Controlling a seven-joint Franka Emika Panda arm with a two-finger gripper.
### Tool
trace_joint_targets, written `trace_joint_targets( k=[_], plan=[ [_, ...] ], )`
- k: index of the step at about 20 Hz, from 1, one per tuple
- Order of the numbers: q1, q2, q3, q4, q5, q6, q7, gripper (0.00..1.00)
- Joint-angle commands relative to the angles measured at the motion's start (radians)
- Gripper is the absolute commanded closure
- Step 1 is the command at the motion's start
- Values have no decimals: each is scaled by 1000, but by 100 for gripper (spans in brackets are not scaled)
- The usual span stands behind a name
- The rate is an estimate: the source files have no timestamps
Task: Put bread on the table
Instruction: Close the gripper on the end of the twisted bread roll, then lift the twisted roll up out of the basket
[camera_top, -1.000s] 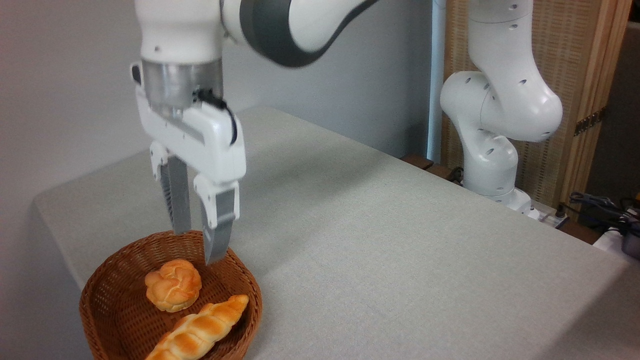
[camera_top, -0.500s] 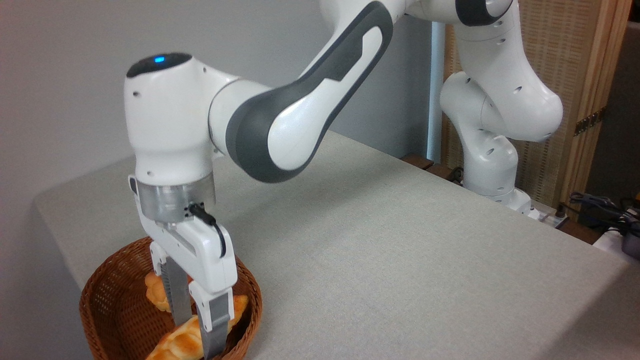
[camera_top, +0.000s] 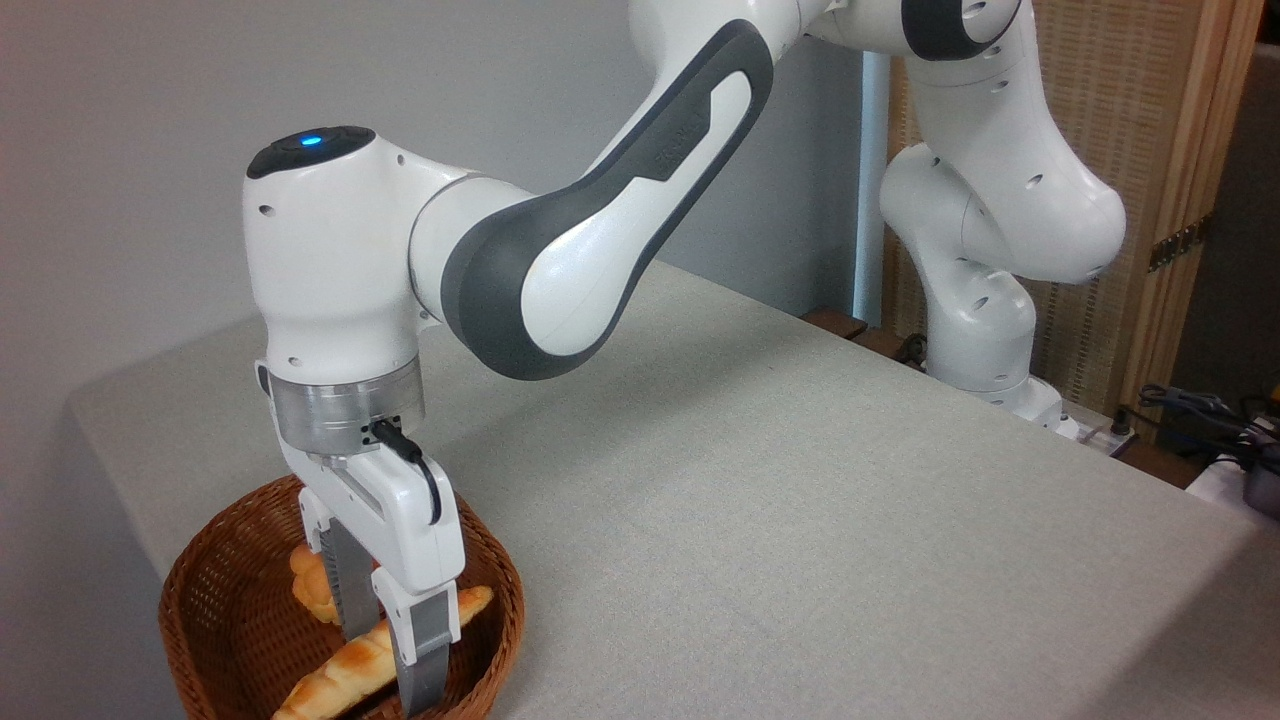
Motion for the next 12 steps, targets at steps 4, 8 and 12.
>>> trace_joint_targets(
  k=[4,8,12],
  plan=[
    [2,9,-4,6,16,9,12,62],
    [2,11,-5,9,15,9,6,76],
    [2,2,-9,18,1,4,-2,85]
  ],
)
